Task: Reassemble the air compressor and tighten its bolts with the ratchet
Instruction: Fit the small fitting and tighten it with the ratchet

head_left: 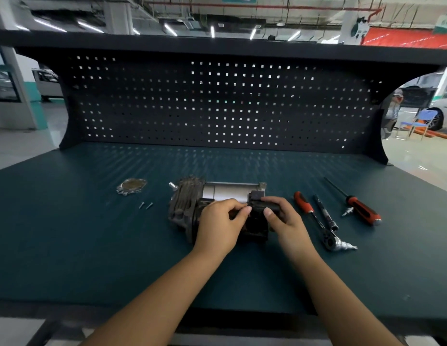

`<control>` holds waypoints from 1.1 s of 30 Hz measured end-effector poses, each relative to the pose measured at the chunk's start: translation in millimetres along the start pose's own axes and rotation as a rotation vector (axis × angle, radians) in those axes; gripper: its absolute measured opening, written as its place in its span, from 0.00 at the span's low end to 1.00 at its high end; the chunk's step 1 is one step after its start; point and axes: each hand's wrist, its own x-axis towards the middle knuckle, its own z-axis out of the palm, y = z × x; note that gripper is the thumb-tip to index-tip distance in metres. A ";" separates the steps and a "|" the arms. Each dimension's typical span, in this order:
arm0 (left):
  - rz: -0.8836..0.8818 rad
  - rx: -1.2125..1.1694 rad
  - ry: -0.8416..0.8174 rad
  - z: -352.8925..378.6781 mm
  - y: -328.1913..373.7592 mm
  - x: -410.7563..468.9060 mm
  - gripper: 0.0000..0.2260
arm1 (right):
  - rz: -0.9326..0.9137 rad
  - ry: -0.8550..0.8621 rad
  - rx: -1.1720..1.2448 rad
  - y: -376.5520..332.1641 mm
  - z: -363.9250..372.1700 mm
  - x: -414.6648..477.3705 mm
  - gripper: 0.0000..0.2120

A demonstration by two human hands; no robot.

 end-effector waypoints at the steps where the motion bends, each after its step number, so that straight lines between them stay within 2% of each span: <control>1: -0.015 -0.012 0.010 0.9 0.6 -1.2 0.05 | -0.005 0.005 -0.008 0.9 1.2 -1.6 0.12; 6: -0.025 -0.044 -0.016 -2.1 3.7 -7.0 0.06 | 0.036 -0.012 0.029 2.9 -0.2 -7.3 0.21; 9: -0.057 -0.140 -0.015 -19.1 -1.4 -14.7 0.13 | 0.043 -0.015 0.015 4.0 -2.9 -9.8 0.26; 13: -0.034 -0.021 0.278 -64.5 -25.5 -15.3 0.03 | 0.050 0.001 0.023 7.8 -2.1 -6.6 0.25; 15: -0.133 0.057 0.414 -87.5 -47.1 -4.2 0.05 | 0.049 0.010 0.028 10.5 -1.4 -4.8 0.23; 16: -0.203 0.116 0.431 -96.3 -59.2 3.5 0.05 | 0.049 0.015 0.034 11.1 -1.4 -4.3 0.23; 17: -0.276 0.195 0.398 -102.1 -71.9 11.6 0.06 | 0.048 0.022 0.045 11.3 -1.3 -3.8 0.22; 19: -0.411 0.377 0.230 -107.7 -95.7 24.4 0.07 | 0.050 0.034 0.062 12.2 -0.5 -3.6 0.20; 22: -0.495 0.578 0.017 -106.9 -114.9 34.9 0.09 | 0.044 0.037 0.063 11.7 1.2 -4.8 0.18; 27: -0.574 0.725 -0.093 -101.7 -128.2 46.1 0.10 | 0.053 0.034 0.059 15.3 0.4 -5.3 0.18; 33: -0.579 0.768 -0.125 -100.0 -141.9 55.2 0.11 | 0.042 0.034 0.056 16.2 1.1 -4.0 0.17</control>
